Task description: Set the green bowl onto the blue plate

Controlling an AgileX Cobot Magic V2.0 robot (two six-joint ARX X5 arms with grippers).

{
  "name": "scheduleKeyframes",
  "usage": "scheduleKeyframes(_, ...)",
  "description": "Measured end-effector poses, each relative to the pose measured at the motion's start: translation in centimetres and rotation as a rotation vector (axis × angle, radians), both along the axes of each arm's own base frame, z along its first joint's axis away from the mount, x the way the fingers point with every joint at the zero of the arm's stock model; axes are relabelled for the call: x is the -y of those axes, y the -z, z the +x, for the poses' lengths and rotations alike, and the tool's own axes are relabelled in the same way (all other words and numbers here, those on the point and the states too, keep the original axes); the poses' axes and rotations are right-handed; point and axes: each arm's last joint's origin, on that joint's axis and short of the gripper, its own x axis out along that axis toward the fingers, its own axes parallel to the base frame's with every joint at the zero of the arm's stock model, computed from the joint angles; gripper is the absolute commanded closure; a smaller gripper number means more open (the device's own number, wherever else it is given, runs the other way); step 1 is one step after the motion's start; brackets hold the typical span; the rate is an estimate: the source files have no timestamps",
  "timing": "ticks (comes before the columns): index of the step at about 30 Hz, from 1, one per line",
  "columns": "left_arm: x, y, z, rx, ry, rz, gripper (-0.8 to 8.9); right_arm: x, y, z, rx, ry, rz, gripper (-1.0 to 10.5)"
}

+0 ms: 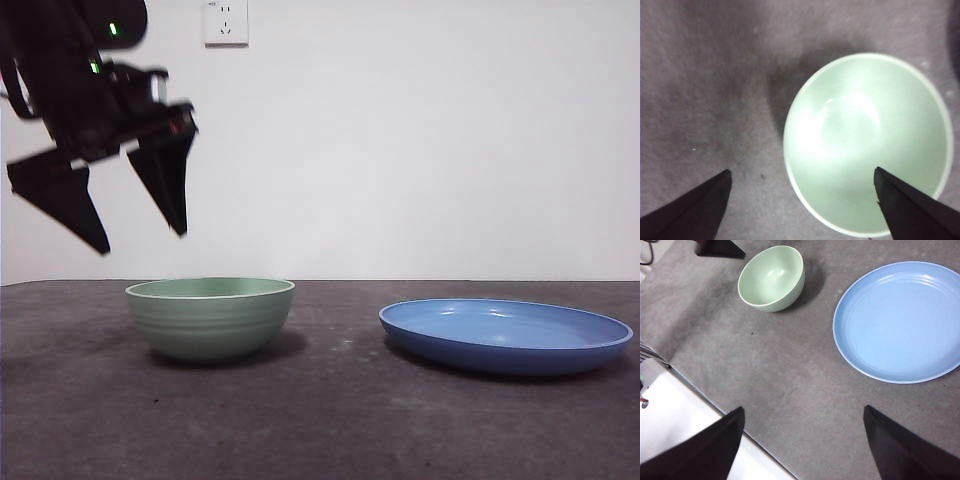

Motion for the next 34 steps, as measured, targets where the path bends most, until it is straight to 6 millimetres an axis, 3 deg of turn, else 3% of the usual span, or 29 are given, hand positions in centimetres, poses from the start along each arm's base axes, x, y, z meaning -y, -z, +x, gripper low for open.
scheduleKeyframes(5,0.4,2.5,1.1,-0.065,0.001,0.025,3.60,0.0,0.0,0.0,0.003,0.000,0.000,5.6)
scheduleKeyframes(9,0.9,3.7,1.5,-0.086,0.008,0.033,4.25,0.0,0.0,0.0,0.004,0.000,0.000,5.6)
scheduleKeyframes(18,1.2,4.3,1.8,-0.094,0.011,0.034,6.34,0.0,0.0,0.0,0.003,0.000,0.000,5.6)
scheduleKeyframes(25,1.2,4.3,1.8,-0.097,0.001,0.030,6.78,0.0,0.0,0.0,0.003,0.000,0.000,5.6)
scheduleKeyframes(28,1.2,4.3,1.8,-0.099,-0.006,0.028,7.97,0.0,0.0,0.0,0.004,0.000,0.000,5.6)
scheduleKeyframes(34,1.2,4.3,1.8,-0.094,-0.021,0.023,8.04,0.0,0.0,0.0,0.004,0.000,0.000,5.6)
